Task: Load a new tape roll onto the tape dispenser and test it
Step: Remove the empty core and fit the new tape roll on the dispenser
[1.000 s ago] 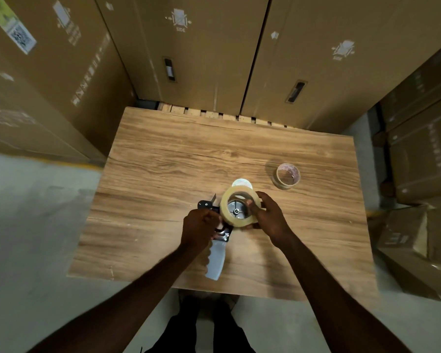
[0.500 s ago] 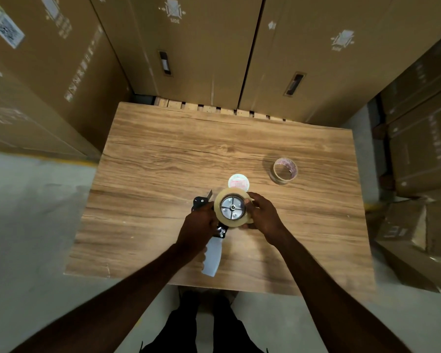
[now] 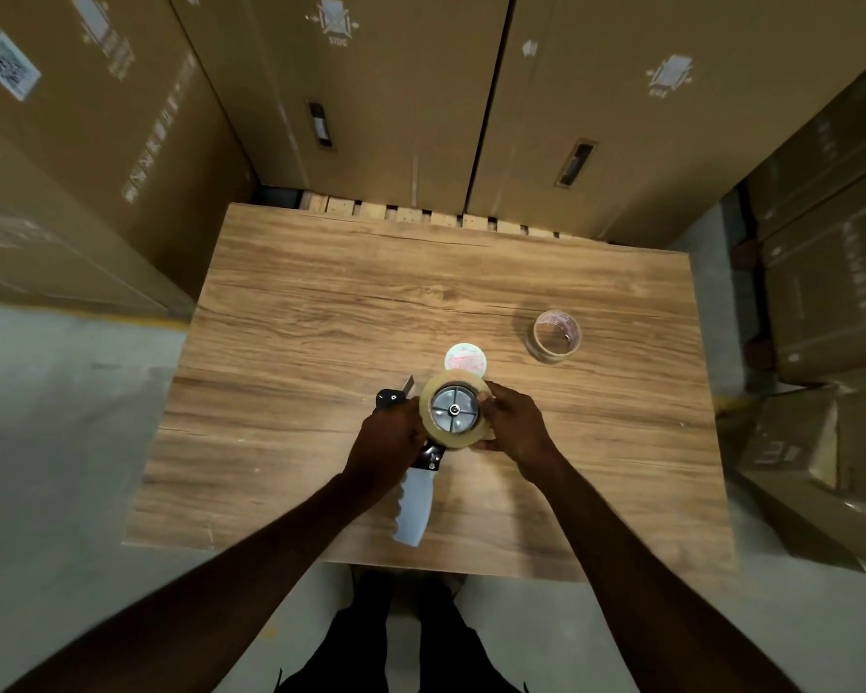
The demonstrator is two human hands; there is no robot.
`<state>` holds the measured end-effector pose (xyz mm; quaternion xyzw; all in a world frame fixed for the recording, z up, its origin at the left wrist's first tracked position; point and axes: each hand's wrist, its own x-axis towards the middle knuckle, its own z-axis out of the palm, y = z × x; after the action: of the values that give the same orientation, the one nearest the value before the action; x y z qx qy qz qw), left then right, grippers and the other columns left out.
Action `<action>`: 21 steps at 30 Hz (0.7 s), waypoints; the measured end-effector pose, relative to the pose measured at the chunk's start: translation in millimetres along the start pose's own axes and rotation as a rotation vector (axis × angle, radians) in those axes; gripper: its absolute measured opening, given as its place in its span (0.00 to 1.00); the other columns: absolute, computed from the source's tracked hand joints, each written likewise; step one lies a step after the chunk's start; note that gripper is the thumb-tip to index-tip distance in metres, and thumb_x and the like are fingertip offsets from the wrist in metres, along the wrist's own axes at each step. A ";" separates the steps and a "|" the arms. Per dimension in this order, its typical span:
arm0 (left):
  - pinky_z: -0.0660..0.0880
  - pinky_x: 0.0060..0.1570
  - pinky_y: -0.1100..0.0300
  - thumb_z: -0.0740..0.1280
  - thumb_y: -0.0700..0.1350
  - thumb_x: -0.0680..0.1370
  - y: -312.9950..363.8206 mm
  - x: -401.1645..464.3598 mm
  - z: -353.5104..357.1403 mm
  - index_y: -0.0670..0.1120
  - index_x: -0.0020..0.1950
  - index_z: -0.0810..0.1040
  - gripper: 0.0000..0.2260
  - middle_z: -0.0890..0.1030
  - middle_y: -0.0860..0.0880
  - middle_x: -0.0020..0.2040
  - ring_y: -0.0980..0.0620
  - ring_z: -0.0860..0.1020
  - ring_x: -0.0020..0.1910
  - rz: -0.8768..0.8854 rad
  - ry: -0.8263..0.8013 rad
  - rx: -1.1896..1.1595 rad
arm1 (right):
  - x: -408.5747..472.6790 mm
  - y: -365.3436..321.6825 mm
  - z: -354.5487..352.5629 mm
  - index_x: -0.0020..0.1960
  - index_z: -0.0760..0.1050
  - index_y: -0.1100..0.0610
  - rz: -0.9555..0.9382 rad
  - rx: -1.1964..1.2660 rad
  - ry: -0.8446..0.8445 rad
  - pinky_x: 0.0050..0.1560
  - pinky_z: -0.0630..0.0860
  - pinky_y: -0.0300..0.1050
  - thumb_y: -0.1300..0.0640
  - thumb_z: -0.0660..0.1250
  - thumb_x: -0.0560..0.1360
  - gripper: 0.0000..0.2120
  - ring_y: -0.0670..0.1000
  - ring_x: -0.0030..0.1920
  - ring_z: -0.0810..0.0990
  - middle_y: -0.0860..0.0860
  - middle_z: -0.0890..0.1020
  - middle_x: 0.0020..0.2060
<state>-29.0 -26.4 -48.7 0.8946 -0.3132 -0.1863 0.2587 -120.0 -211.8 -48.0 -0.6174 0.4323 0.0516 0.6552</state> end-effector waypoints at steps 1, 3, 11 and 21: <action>0.65 0.37 0.60 0.64 0.41 0.75 -0.2 -0.4 -0.3 0.49 0.45 0.77 0.04 0.82 0.49 0.40 0.47 0.79 0.40 -0.008 -0.011 0.004 | -0.5 0.6 0.4 0.68 0.84 0.53 -0.011 -0.008 0.005 0.46 0.89 0.59 0.53 0.68 0.85 0.13 0.63 0.57 0.88 0.59 0.87 0.59; 0.68 0.35 0.57 0.63 0.41 0.74 -2.1 -0.5 1.5 0.47 0.41 0.74 0.03 0.81 0.47 0.38 0.45 0.79 0.38 -0.018 -0.037 0.035 | -0.6 2.2 1.6 0.66 0.85 0.53 -0.033 -0.027 0.016 0.43 0.89 0.56 0.53 0.68 0.85 0.12 0.60 0.54 0.88 0.59 0.87 0.57; 0.68 0.35 0.58 0.64 0.38 0.74 -5.0 2.7 8.3 0.42 0.42 0.76 0.03 0.81 0.42 0.39 0.41 0.79 0.39 -0.016 -0.050 0.064 | 1.1 0.6 7.9 0.55 0.86 0.45 -0.108 -0.172 0.071 0.45 0.88 0.67 0.52 0.68 0.85 0.08 0.56 0.45 0.86 0.58 0.87 0.47; 0.64 0.38 0.62 0.66 0.40 0.74 -9.7 7.3 16.0 0.42 0.42 0.79 0.03 0.82 0.44 0.40 0.45 0.81 0.42 -0.033 -0.058 0.016 | 14.5 9.3 8.4 0.51 0.79 0.28 -0.172 -0.338 0.092 0.55 0.84 0.69 0.44 0.65 0.77 0.10 0.63 0.53 0.87 0.50 0.85 0.43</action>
<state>-27.0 -30.2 -68.3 0.8958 -0.3074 -0.2139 0.2394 -112.3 -209.1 -65.3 -0.7548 0.3928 0.0390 0.5239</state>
